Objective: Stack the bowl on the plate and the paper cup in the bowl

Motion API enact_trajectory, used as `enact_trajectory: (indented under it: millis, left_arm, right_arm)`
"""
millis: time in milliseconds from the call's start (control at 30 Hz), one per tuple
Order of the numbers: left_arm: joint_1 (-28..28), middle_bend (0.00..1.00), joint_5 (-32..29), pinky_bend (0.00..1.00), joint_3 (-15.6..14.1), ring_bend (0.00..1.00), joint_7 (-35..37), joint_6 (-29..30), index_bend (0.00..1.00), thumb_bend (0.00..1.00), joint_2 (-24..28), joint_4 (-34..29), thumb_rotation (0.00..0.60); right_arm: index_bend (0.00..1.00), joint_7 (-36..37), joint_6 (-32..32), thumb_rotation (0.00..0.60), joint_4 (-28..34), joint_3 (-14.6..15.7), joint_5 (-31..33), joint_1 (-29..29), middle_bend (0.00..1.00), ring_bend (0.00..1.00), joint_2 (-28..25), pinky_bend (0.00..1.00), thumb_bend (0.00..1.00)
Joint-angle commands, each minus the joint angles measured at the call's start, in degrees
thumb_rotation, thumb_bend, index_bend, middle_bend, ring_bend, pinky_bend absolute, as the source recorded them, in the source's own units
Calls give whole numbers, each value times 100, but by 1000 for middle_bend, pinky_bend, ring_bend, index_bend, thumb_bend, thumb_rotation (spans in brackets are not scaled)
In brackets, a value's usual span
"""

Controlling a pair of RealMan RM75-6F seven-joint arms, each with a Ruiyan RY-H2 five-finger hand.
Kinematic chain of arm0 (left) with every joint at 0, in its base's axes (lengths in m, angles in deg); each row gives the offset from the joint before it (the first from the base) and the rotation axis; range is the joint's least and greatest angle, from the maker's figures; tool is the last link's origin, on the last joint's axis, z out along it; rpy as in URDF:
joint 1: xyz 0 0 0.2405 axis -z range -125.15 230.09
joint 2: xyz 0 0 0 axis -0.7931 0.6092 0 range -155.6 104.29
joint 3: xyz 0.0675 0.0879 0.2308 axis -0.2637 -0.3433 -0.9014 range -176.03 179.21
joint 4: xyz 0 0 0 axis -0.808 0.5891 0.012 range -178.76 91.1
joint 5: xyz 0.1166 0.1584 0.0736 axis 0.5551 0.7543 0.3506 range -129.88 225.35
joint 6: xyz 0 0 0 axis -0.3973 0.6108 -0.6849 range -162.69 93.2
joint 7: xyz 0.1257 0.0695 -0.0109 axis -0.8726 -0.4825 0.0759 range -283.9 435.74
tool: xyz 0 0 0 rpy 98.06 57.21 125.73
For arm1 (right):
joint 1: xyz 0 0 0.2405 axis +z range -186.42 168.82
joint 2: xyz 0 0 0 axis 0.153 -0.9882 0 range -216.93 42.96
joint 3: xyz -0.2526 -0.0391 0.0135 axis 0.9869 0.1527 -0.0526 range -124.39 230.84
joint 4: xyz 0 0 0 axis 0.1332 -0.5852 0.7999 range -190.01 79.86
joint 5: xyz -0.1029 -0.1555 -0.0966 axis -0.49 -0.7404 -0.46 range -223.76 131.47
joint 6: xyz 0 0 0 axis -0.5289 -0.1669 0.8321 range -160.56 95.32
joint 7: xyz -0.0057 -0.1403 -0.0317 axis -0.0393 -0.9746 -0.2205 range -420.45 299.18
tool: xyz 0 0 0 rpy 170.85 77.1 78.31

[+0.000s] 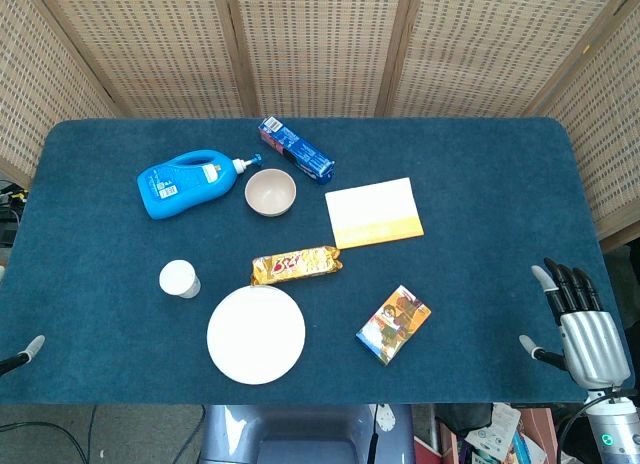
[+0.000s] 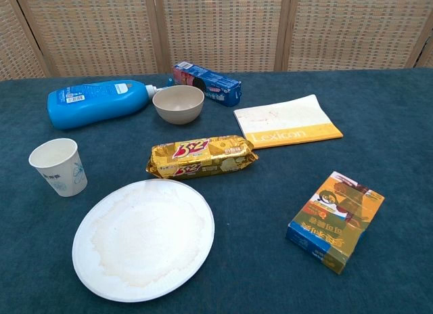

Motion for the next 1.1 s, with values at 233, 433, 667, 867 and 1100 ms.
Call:
enact_trajectory:
  millis: [233,433,667,867,1100]
  left_arm:
    - [43,0,68,0,-19,0,7,-51,7,111,-8,-12,600]
    - [84,0,25,0,8,0,9,-115,12,111,-4,-28,600]
    - [429,0,-10,0,174,0,-133,-508,27,113,95,-107,600]
    - [1042,0,-318,0,504,0,-305,-1247,74,135,146,-158,600]
    - [1749,0,-717,0,864,0,-630,-1944,147,153,-9,7,600]
  right_arm:
    - [0,52,-97,600,4,-11,3,-45,0,0,-23,0,149]
    - [0,78,-36,600,43,-42,29,1,0,0,-29,0,149]
    - [0,201,76,600,-104,-49,105,49,0,0,57,0,148]
    - [0,212,178,600,-162,-82,232,86,0,0,81,0,149]
    - [0,237,274,600,-223,-105,357,111,0,0,92,0,149]
